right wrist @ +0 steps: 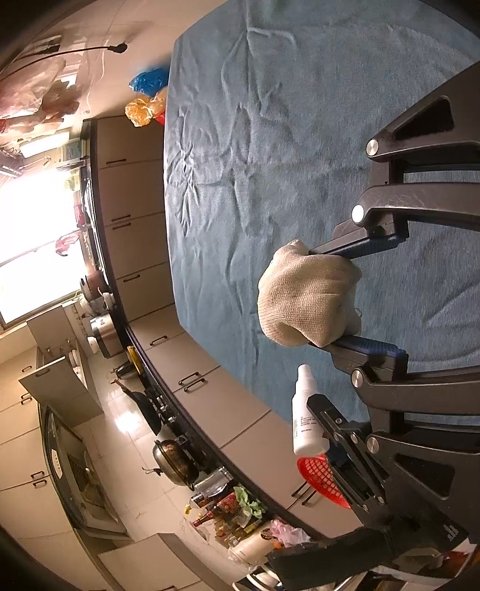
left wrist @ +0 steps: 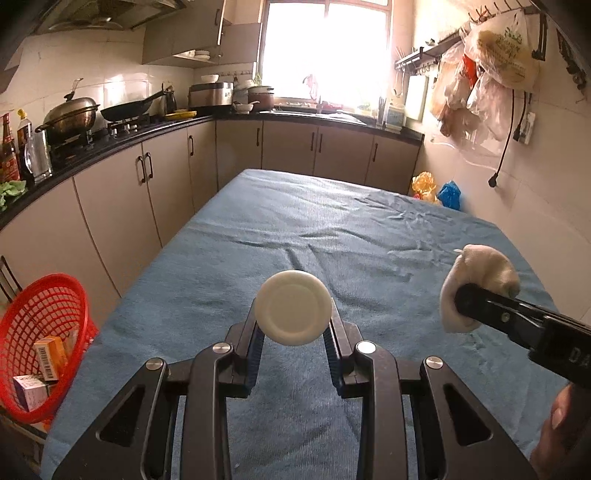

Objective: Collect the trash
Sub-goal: 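Lift and carry the spray bottle and cloth over the red basket, then open both grippers to drop the bottle and cloth into the basket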

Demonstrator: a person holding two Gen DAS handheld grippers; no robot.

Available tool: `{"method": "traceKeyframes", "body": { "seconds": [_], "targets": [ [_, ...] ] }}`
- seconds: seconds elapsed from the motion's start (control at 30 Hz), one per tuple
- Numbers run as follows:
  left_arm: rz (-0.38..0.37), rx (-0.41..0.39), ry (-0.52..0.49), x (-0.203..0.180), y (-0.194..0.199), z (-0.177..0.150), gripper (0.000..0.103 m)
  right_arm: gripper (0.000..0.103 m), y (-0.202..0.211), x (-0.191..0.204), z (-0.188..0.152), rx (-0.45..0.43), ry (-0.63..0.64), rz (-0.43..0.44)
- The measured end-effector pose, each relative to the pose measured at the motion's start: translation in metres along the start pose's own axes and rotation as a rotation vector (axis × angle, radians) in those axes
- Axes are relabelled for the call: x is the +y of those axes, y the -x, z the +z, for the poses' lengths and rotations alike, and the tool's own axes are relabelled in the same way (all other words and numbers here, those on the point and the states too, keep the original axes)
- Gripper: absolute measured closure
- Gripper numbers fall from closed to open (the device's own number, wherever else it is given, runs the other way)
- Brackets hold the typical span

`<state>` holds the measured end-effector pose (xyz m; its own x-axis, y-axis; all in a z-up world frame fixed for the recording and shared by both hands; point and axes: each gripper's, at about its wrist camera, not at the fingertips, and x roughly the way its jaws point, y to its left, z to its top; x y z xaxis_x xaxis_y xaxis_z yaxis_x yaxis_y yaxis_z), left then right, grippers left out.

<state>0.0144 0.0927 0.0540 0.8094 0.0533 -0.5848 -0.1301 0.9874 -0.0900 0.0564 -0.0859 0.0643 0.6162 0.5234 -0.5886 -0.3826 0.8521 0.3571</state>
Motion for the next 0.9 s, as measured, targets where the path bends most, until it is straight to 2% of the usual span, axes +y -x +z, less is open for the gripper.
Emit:
{"method": "traceKeyframes", "body": {
  "seconds": [0.17,0.37,0.63,0.9],
  "targets": [
    [0.000,-0.012,0.021,0.015,0.019,0.002,0.074,0.062,-0.002,0.014,0.002,0.018,0.000,0.041],
    [0.021,-0.059,0.079,0.057,0.055,0.012,0.074,0.062,-0.002,0.054,0.007,0.024,0.045,0.091],
    [0.102,-0.101,0.152,0.129,0.097,0.011,0.074,0.062,-0.024,0.142,0.009,0.065,0.124,0.207],
    [0.208,-0.065,0.234,0.218,0.113,-0.011,0.074,0.062,-0.066,0.229,0.000,0.139,0.194,0.300]
  ]
}}
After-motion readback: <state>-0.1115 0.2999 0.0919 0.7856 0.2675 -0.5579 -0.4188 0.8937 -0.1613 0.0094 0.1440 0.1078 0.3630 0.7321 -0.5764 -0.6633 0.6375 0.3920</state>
